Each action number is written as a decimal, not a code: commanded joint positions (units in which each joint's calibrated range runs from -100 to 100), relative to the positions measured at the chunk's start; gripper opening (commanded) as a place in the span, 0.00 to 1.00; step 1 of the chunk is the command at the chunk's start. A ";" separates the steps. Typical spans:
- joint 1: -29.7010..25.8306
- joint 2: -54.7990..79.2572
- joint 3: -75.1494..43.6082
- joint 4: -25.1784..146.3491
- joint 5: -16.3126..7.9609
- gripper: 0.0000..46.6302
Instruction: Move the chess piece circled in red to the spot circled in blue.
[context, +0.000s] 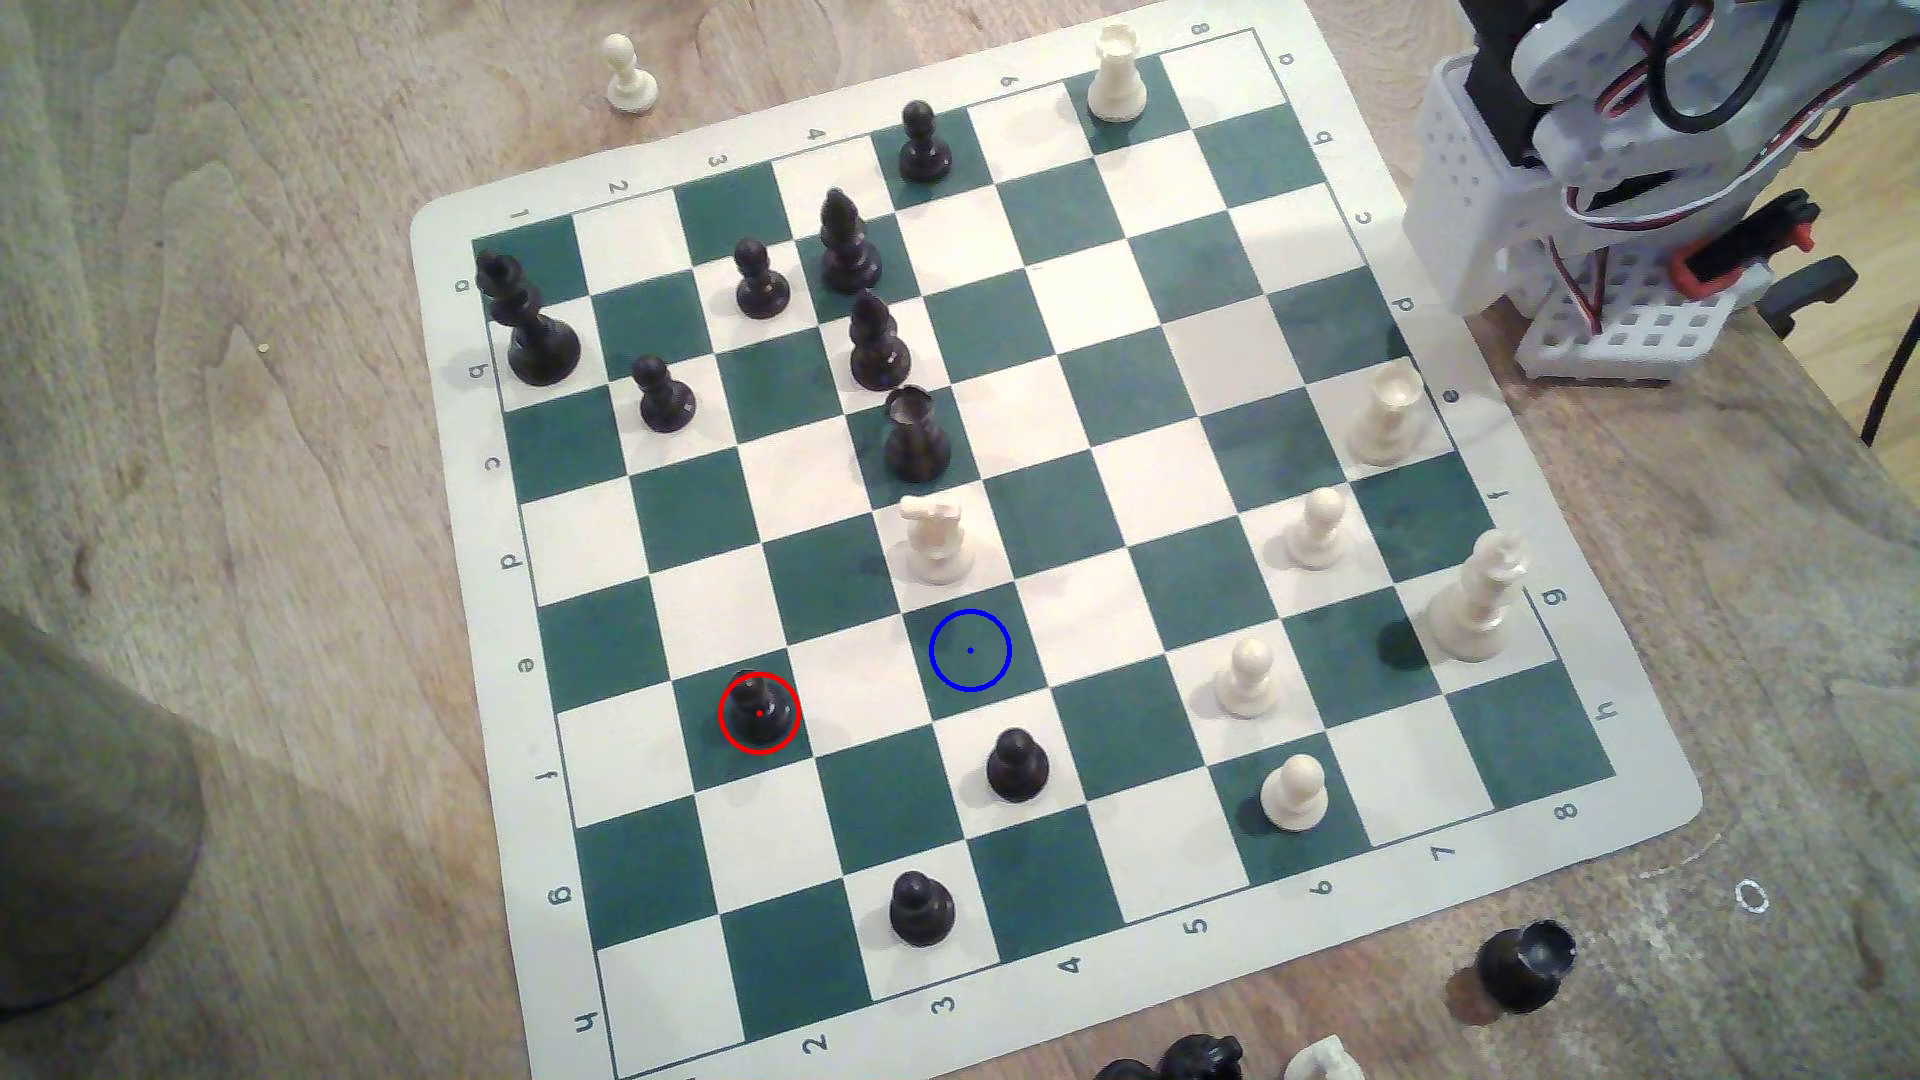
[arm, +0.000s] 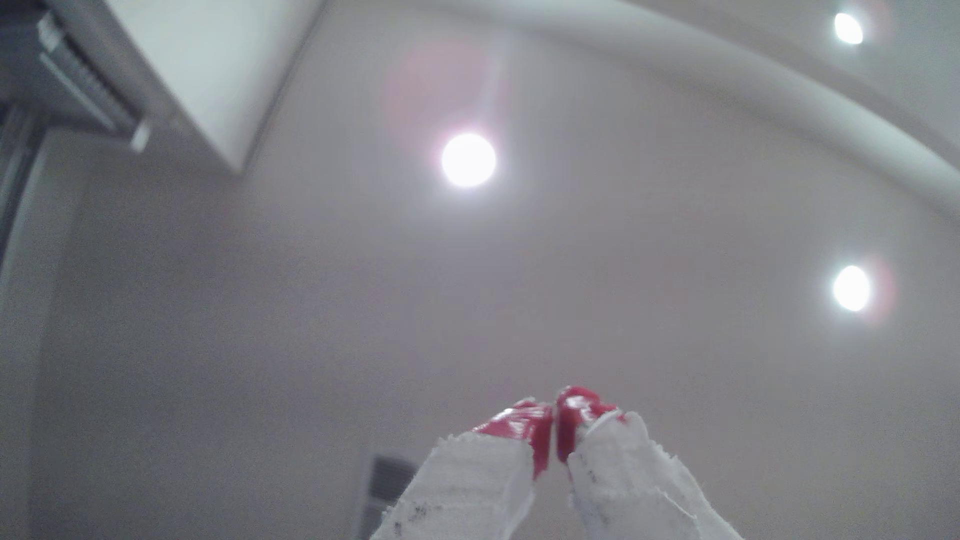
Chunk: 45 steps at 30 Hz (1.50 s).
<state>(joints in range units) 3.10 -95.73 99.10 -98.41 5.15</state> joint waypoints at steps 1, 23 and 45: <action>-3.53 -0.11 0.90 1.19 0.20 0.00; -5.72 -0.03 -9.98 63.03 -0.05 0.00; -6.11 16.36 -30.83 116.01 -3.03 0.00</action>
<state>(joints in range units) -3.83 -85.09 74.69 14.02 3.74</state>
